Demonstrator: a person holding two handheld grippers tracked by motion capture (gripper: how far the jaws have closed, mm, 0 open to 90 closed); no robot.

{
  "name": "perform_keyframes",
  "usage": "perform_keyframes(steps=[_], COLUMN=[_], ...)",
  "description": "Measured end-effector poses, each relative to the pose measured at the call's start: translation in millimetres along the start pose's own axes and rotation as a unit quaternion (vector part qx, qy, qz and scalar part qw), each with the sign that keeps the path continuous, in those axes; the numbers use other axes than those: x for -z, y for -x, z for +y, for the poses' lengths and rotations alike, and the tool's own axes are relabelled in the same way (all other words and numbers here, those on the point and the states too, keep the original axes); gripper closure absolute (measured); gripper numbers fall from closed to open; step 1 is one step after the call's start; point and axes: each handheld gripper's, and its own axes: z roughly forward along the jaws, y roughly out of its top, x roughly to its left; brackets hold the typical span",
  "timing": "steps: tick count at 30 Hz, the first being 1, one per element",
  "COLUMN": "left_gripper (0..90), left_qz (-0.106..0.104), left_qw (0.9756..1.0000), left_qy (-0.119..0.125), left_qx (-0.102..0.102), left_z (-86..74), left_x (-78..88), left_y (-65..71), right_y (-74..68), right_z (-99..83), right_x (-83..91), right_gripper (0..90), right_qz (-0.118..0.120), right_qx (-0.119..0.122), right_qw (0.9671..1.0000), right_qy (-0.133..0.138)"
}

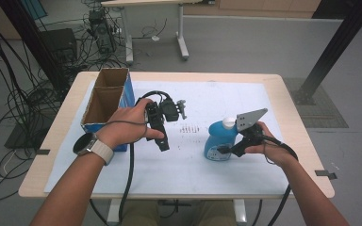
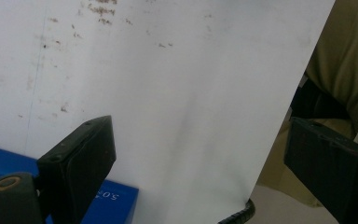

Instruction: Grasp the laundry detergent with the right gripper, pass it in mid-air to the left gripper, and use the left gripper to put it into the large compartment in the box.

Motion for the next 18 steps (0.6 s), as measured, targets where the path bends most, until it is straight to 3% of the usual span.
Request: perform_keyframes(steps=[18], left_gripper=[9.4], left_qz=[-0.001], left_qw=[1.0000], left_qy=[0.001], left_qx=[0.000], left_z=[0.0], left_x=[-1.0], left_y=[-0.7], right_y=[0.5], right_z=[-0.8], right_x=[-1.6], right_gripper=[30.1], right_qz=[-0.003], right_qx=[0.001], right_qw=[0.9999], right_qy=[0.011])
